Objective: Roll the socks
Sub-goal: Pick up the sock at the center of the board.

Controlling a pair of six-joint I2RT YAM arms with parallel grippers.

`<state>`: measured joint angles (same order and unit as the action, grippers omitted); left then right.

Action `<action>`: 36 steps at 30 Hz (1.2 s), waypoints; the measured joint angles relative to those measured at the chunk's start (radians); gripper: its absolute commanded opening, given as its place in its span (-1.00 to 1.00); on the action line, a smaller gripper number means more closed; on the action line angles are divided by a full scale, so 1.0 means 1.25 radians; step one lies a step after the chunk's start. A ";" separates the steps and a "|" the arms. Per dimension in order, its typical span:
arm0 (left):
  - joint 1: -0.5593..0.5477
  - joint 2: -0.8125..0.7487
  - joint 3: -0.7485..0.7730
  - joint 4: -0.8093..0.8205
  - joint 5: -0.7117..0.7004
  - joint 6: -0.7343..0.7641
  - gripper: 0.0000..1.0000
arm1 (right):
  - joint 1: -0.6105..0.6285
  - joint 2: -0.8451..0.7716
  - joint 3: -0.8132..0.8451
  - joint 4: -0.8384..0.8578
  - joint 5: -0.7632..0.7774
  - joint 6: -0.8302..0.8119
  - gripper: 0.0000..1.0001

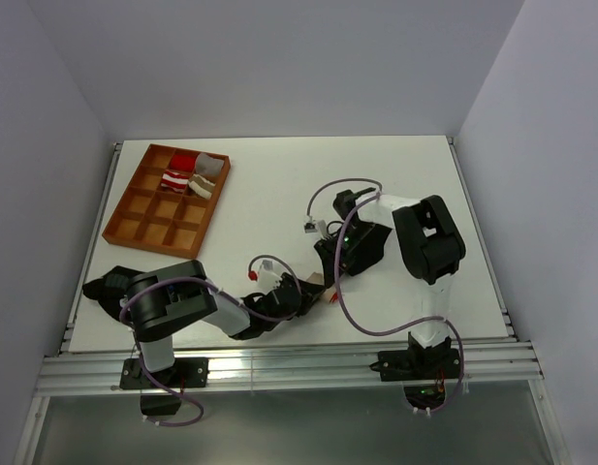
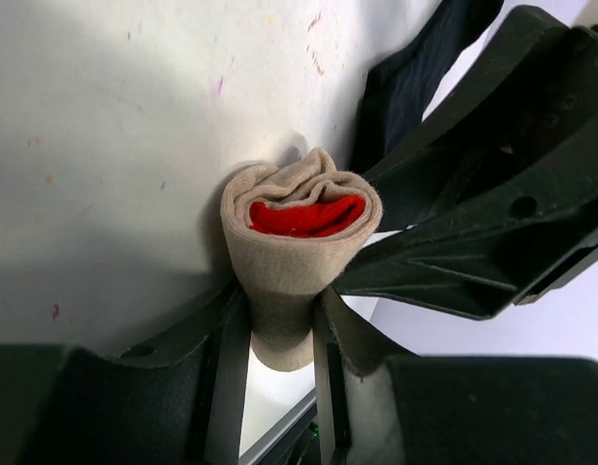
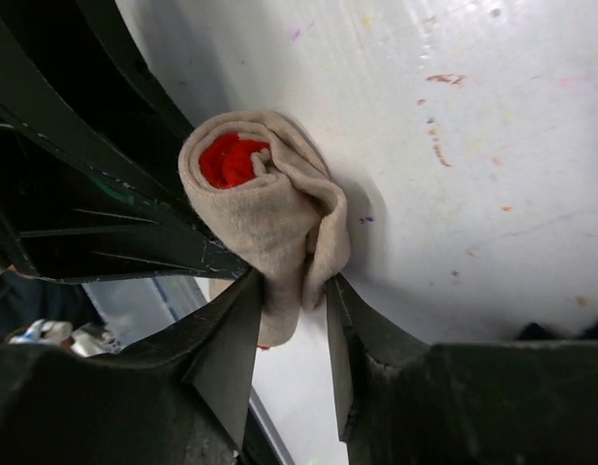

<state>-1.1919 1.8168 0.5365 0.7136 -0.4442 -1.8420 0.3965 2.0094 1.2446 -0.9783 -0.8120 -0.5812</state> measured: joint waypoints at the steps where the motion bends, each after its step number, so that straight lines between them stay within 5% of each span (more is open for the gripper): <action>1: 0.005 0.000 0.002 -0.003 0.002 0.001 -1.00 | 0.001 -0.006 0.001 0.006 0.011 0.006 -0.17; 21: 0.103 -0.117 -0.030 -0.123 0.005 0.149 -1.00 | -0.082 -0.255 0.074 0.007 0.137 0.082 -0.07; 27: 0.199 -0.267 -0.032 -0.288 0.003 0.309 -1.00 | -0.090 -0.363 0.070 0.022 0.180 0.100 -0.06; 36: 0.396 -0.439 0.122 -0.458 0.047 0.530 -0.99 | -0.128 -0.450 0.056 0.029 0.190 0.099 -0.03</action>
<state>-0.6971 1.2678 0.6888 0.1406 -0.3855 -1.1797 0.2367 1.4471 1.3144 -0.9421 -0.5739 -0.4568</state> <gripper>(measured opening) 0.308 0.478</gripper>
